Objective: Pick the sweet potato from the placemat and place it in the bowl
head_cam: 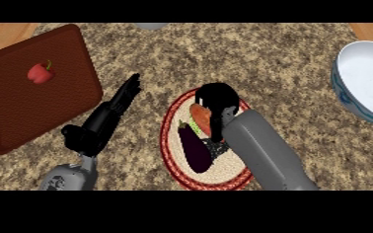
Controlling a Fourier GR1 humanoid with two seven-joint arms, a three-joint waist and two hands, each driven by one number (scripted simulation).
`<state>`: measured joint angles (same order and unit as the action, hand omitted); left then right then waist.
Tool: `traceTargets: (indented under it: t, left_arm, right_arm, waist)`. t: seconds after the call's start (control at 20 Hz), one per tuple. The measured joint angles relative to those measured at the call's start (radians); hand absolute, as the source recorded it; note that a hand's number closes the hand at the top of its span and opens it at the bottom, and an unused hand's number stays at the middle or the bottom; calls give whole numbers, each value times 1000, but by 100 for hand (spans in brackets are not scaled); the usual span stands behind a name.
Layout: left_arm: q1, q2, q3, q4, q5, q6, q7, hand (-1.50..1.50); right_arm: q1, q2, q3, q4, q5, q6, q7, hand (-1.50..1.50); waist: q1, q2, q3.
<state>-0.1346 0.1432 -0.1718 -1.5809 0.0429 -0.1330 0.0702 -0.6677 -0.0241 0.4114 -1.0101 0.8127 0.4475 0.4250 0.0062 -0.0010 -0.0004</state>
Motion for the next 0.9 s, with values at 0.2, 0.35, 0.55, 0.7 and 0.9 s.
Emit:
traceTargets:
  t: [0.2, 0.35, 0.55, 0.7, 0.9]
  left_arm:
    - [4, -7, -3, -13, -8, 10, 10, 0]
    - [9, -9, -6, -15, -10, 9, 9, 0]
    - [-16, -8, 0, -12, -5, 3, 24, 0]
    - [-18, -7, -1, -15, -3, -5, 28, 0]
    - [-22, -15, -2, -12, -9, -1, 30, 0]
  right_arm:
    - [-21, -65, -127, 44, 2, -74, 79, 150]
    - [-55, -134, -260, 95, -1, -156, 199, 150]
    - [-121, -190, -362, 184, 20, -248, 312, 150]
    - [-163, -231, -376, 256, 80, -313, 377, 150]
    - [-220, -260, -361, 278, 172, -401, 480, 150]
  waist:
    - [-3, 3, 1]
    - [-4, 8, 1]
    - [7, 10, 1]
    - [15, 10, 0]
    - [12, 7, 0]
